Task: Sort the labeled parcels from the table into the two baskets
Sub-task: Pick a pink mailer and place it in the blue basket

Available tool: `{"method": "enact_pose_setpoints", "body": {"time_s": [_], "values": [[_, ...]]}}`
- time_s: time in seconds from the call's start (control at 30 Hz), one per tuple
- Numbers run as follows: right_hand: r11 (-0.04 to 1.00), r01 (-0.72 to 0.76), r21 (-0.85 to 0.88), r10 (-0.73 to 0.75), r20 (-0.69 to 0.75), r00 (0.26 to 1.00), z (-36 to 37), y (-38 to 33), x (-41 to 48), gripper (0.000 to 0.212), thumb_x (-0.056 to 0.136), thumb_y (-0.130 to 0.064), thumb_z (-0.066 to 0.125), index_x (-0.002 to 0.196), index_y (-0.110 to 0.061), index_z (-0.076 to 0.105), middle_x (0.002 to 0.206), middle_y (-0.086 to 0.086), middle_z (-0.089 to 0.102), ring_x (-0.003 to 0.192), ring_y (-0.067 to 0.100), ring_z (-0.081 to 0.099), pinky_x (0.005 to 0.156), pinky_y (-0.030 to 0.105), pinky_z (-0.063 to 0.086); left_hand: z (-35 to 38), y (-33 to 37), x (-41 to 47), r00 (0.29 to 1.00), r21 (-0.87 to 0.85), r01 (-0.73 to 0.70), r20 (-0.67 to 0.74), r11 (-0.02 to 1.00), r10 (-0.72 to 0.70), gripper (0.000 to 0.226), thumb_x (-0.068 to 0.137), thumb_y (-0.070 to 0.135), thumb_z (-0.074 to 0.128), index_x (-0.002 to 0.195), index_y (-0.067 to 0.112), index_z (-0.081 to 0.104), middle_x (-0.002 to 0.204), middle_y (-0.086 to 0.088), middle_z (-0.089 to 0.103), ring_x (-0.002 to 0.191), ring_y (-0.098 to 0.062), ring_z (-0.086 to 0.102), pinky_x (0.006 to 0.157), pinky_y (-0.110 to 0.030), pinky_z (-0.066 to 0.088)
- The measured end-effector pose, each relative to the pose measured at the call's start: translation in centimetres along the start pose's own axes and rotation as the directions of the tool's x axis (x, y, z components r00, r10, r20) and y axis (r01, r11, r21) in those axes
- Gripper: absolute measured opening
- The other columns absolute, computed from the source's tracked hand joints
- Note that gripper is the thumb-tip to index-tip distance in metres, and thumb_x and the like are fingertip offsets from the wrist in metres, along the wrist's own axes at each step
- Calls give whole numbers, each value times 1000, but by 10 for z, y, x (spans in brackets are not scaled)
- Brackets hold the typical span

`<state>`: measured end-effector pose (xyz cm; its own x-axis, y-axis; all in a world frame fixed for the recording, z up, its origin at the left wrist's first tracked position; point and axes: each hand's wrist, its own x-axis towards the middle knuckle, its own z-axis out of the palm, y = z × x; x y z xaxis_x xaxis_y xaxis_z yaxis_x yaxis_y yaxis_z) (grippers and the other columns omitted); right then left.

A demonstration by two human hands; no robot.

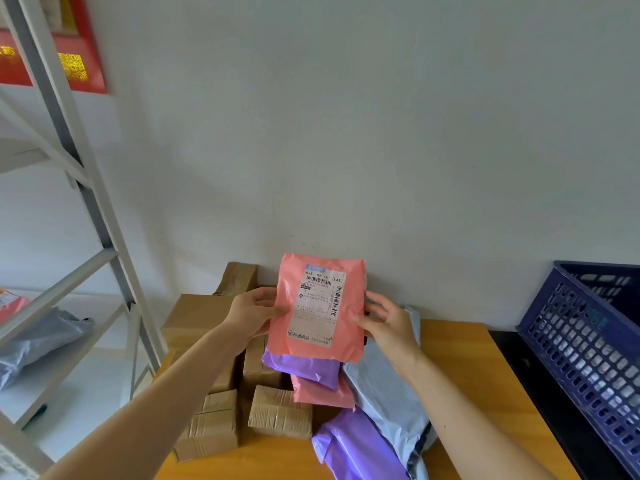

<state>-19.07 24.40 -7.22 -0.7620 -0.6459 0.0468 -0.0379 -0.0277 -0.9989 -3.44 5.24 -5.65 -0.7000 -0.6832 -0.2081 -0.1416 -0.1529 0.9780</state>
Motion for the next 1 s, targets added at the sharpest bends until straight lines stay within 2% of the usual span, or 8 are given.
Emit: {"method": "enact_pose_setpoints", "body": {"time_s": [0.17, 0.3, 0.4, 0.5, 0.73, 0.83, 0.9, 1.0], "values": [[1000, -4, -19, 2, -91, 996, -6, -2, -14, 48, 81, -6, 75, 126, -10, 58, 105, -1, 72, 98, 14, 69, 83, 32, 57, 15, -2, 7, 999, 23, 3, 42, 1000, -4, 37, 79, 0, 74, 114, 6, 66, 103, -14, 71, 95, -31, 69, 86, -47, 56], [997, -22, -69, 9, -188, 982, -32, -3, -34, 38, 80, -9, 76, 113, -20, 60, 106, 1, 71, 99, 13, 68, 80, 30, 58, 46, -12, 11, 994, 40, 8, 107, 999, -12, 34, 78, 1, 75, 110, 10, 68, 99, -7, 72, 89, -23, 70, 71, -34, 59], [993, -59, -98, 31, -273, 962, -55, -3, -52, 39, 83, -6, 73, 116, -18, 57, 108, 0, 68, 97, 10, 65, 67, 16, 53, 77, -22, 11, 982, 67, 36, 184, 997, -48, 34, 79, -3, 73, 111, 7, 66, 106, -11, 70, 93, -27, 68, 81, -42, 57], [990, -85, -114, 38, -363, 931, -80, -3, -73, 48, 83, -8, 73, 126, -15, 54, 105, -4, 66, 89, -1, 63, 60, 9, 48, 112, -26, 7, 969, 122, 15, 242, 992, -45, 35, 80, -7, 70, 112, 5, 65, 109, -14, 68, 90, -27, 65, 74, -36, 57], [980, -116, -165, 16, -513, 858, -156, -10, -134, 50, 80, -13, 75, 125, -22, 56, 102, -12, 66, 93, -2, 62, 59, 9, 49, 200, -19, -26, 906, 159, 2, 417, 987, -69, 43, 79, -9, 70, 119, 0, 59, 102, -16, 68, 81, -27, 67, 63, -32, 56], [979, -123, -165, 5, -579, 816, -194, -13, -164, 47, 80, -8, 73, 122, -22, 57, 101, -10, 66, 96, 3, 63, 63, 14, 52, 241, -16, -51, 883, 167, -32, 467, 985, -51, 45, 79, -10, 69, 122, 0, 57, 108, -19, 67, 89, -33, 67, 70, -39, 57], [974, -130, -183, -8, -607, 794, -220, -15, -185, 46, 80, -6, 72, 122, -19, 58, 97, -12, 66, 89, -1, 64, 64, 15, 52, 270, -16, -72, 877, 193, -70, 479, 979, -31, 45, 80, -10, 68, 122, 1, 57, 108, -18, 67, 92, -35, 67, 72, -42, 58], [975, -126, -185, -17, -623, 782, -261, -14, -216, 43, 81, -4, 72, 120, -15, 59, 93, -11, 68, 81, -2, 65, 62, 15, 53, 312, -19, -106, 871, 219, -110, 491, 970, -12, 45, 80, -11, 67, 122, 2, 57, 104, -16, 68, 85, -33, 67, 56, -32, 60]]}}
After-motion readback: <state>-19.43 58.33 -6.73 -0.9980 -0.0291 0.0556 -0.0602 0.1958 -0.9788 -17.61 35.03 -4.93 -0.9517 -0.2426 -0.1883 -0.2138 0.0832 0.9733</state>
